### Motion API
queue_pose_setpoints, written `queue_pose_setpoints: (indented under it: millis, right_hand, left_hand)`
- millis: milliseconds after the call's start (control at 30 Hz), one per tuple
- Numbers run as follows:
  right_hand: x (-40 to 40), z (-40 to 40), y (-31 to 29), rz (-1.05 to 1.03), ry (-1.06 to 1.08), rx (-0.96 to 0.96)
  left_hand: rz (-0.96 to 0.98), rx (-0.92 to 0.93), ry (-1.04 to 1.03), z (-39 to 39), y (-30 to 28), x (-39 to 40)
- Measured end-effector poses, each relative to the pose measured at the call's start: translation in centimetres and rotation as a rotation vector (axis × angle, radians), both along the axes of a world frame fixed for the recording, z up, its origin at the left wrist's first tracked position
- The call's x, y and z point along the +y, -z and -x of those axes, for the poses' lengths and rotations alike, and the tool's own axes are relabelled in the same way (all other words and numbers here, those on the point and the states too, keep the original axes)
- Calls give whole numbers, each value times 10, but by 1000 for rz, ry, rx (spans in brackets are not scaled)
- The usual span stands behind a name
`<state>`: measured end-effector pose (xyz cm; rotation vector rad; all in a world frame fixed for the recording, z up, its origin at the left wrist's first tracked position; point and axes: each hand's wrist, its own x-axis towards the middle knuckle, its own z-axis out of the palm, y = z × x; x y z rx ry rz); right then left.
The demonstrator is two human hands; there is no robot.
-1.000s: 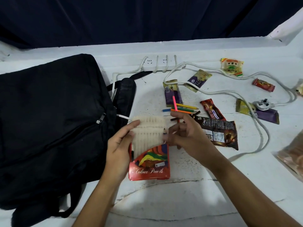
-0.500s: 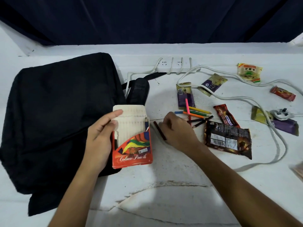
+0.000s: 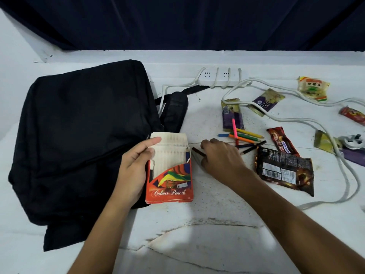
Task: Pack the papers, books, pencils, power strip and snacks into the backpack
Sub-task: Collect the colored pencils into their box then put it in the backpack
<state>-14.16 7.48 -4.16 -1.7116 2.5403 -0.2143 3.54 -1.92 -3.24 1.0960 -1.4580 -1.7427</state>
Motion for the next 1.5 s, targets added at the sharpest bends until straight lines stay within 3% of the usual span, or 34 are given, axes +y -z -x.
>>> queue_pose_setpoints:
  millis: [333,733,800,900,1000,1167,1333,1500]
  right_hand:
    - [1,8,3,7,-5,104]
    - [-1,18,6,19,-157,219]
    - [-4,18,2,21,-152,195]
    - [-10,23,-11,197,-136,113]
    - [-13,17,-23,367,-349,33]
    - [-15,2,-18,266,-645,32]
    - [-3,4,-5,336,-623,73]
    - [6,6,-1,293,-527,-3]
  left_hand:
    - [-43,0,60,1,9,-5]
    - [-57,23,58,-1,10,-4]
    - [-57,21,57,-1,10,-4]
    - [-51,16,63,0,12,-4]
    - [-11,-3,82,-1,14,-4]
    - [78,-28,76,-3,18,-5]
    - [94,-2,87,-5,24,-6]
    - [78,24,97,-4,26,-6]
